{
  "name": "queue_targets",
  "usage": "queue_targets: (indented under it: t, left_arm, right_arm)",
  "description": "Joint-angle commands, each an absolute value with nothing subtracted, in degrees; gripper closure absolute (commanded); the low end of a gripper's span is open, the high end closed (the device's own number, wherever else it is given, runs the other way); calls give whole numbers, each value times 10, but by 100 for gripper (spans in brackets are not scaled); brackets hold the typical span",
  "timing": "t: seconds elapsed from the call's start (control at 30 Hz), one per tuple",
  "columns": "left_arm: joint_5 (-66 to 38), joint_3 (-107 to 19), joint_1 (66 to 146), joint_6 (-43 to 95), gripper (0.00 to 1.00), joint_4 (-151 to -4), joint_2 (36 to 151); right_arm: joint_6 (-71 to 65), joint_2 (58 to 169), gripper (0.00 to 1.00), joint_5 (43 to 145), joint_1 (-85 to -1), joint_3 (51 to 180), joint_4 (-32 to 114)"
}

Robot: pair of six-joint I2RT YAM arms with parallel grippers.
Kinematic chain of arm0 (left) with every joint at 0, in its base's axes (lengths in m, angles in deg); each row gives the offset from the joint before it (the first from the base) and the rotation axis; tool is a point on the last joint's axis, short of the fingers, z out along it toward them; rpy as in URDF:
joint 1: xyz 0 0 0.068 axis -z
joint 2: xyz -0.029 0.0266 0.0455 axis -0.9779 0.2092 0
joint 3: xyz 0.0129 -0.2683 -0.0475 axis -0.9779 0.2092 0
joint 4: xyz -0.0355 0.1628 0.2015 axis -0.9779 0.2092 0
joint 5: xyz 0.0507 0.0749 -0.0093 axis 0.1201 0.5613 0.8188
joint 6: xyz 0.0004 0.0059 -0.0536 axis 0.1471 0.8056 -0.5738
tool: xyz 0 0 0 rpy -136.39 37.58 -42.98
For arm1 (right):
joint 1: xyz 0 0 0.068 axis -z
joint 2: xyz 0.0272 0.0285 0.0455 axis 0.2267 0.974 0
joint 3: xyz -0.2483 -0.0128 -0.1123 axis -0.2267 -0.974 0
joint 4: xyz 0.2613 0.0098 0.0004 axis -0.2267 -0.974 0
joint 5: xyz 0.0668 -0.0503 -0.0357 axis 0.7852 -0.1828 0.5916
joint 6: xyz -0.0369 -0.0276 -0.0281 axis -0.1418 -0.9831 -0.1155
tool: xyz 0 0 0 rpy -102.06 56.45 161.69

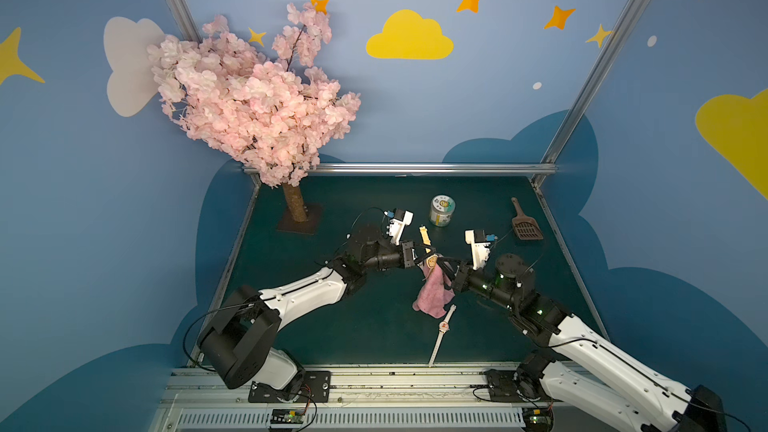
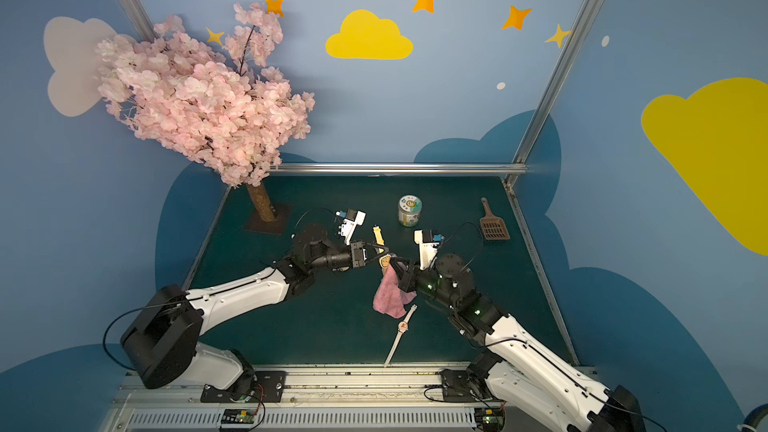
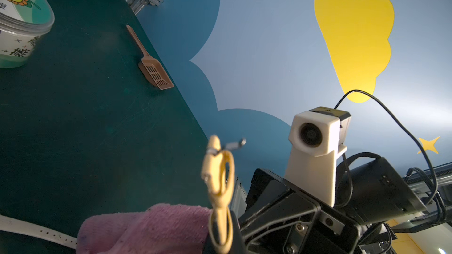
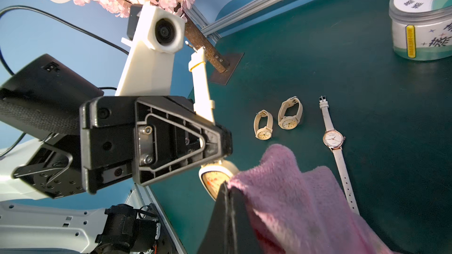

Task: Wipe the watch dial
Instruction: Wipe the watch.

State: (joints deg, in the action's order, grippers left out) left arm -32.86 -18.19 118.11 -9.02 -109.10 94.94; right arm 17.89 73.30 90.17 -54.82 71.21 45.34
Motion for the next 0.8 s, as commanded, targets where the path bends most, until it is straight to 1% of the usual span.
queue_targets:
  t: [0.0, 0.1, 0.2, 0.33, 0.5, 0.63, 0.77]
  left_arm:
    - [-349, -180, 1187, -93, 97, -1116, 937]
    - [-349, -182, 1187, -94, 97, -1119, 939]
    - [-350, -184, 1187, -94, 97, -1119, 939]
    - [-350, -182, 1187, -91, 97, -1117, 936]
    - [-349, -181, 1186, -87, 97, -1113, 932]
    - [-348, -180, 1185, -81, 97, -1104, 925]
    - [-347, -177, 1182, -80, 97, -1103, 922]
  right_arm:
    - [170, 755, 100, 944, -547, 716, 503]
    - [166, 788, 100, 996, -551, 732, 527]
    - [164, 821, 100, 1021, -558, 745, 535]
    - [163, 842, 100, 1014, -564, 751, 528]
    - [165, 818, 100, 911, -562, 753, 438]
    - [171, 768, 100, 833, -555, 739, 382]
    - [201, 710, 100, 733, -544, 730, 281]
